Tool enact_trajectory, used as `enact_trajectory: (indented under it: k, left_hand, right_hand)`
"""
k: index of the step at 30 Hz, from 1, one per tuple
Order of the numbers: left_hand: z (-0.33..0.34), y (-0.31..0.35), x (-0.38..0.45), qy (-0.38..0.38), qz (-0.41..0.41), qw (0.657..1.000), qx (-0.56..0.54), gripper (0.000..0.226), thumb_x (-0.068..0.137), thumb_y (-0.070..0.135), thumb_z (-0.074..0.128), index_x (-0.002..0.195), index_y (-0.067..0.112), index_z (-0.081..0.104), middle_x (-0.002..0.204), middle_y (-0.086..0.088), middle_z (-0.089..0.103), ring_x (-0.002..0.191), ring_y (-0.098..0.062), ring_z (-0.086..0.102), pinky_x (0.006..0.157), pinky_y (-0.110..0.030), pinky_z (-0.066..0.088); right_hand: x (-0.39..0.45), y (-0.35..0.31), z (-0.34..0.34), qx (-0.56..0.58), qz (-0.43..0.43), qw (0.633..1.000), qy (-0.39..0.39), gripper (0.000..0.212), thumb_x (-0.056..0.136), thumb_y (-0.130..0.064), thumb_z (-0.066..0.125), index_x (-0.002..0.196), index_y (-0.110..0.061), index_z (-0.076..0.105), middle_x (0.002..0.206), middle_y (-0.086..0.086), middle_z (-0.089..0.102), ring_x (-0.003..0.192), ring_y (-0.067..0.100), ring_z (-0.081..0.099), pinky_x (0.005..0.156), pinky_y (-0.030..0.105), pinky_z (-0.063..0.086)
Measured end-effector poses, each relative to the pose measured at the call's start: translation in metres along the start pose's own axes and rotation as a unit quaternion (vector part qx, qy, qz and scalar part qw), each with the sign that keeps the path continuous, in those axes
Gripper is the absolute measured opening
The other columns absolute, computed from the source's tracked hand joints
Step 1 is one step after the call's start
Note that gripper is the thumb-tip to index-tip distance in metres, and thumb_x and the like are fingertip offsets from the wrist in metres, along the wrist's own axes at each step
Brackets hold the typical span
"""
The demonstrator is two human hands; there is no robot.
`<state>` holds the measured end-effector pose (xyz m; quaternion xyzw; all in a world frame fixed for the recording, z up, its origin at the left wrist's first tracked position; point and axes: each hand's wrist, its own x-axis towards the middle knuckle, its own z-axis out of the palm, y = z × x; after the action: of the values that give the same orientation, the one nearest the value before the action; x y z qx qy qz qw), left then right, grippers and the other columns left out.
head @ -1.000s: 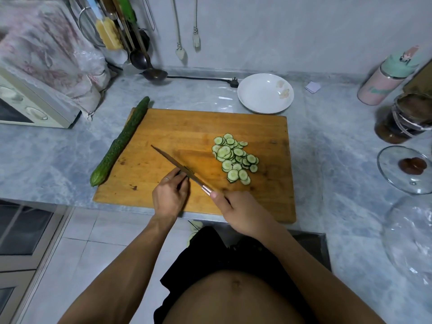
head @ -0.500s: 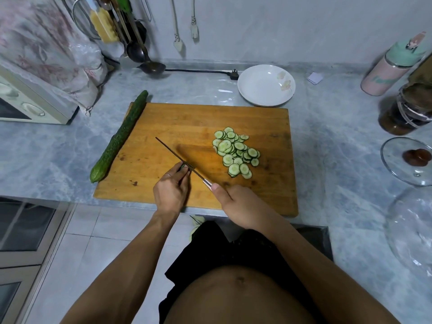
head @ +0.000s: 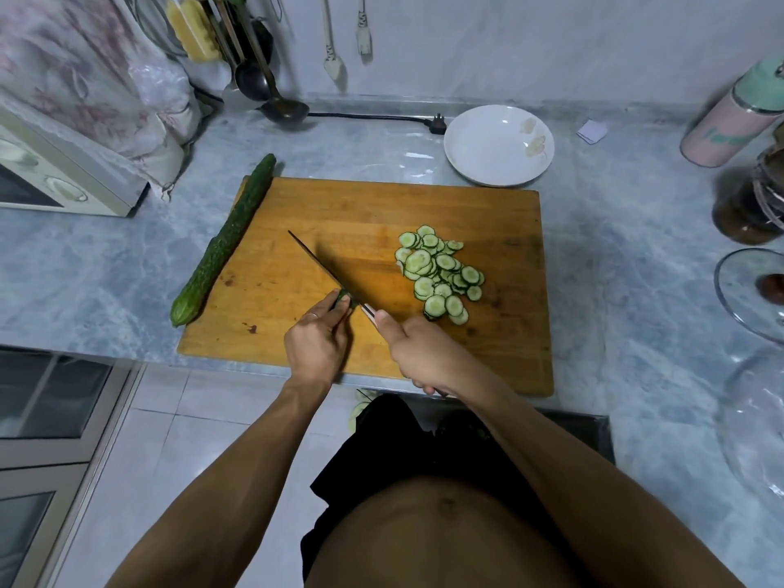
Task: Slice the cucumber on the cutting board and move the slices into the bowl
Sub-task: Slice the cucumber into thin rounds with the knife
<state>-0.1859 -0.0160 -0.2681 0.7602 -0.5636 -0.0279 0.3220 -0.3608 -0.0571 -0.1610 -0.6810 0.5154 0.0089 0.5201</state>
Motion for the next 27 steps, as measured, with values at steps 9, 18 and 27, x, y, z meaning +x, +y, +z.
enact_trajectory:
  k: [9, 18, 27]
  left_hand:
    - [0.001, 0.003, -0.004, 0.007, -0.016, 1.0, -0.004, 0.025, 0.079, 0.002, 0.072, 0.101, 0.013, 0.078, 0.115, -0.007, 0.071, 0.089, -0.024, 0.072, 0.069, -0.033, 0.057]
    - [-0.001, -0.001, -0.001, 0.007, -0.038, 0.997, -0.061, 0.021, 0.081, 0.005, 0.075, 0.101, 0.012, 0.078, 0.113, -0.005, 0.071, 0.094, -0.018, 0.071, 0.081, -0.028, 0.056]
    - [-0.001, -0.006, -0.001, -0.002, -0.031, 0.997, -0.073, 0.023, 0.081, 0.002, 0.074, 0.101, 0.012, 0.078, 0.112, -0.005, 0.072, 0.099, -0.013, 0.069, 0.087, -0.02, 0.051]
  right_hand:
    - [0.009, 0.01, 0.019, -0.028, -0.031, 0.998, 0.037, 0.063, 0.103, -0.056, 0.021, 0.059, -0.019, 0.045, 0.062, 0.002, 0.048, 0.069, 0.025, 0.05, 0.066, 0.03, 0.032]
    - [-0.003, 0.025, -0.008, 0.082, 0.023, 0.996, 0.016, 0.066, 0.099, -0.065, 0.022, 0.072, -0.013, 0.052, 0.055, 0.004, 0.047, 0.039, 0.019, 0.043, 0.043, 0.024, 0.038]
    - [-0.027, 0.023, -0.001, -0.032, -0.064, 0.997, 0.038, 0.065, 0.102, -0.057, 0.025, 0.066, -0.01, 0.05, 0.064, 0.005, 0.053, 0.064, 0.02, 0.055, 0.066, 0.037, 0.043]
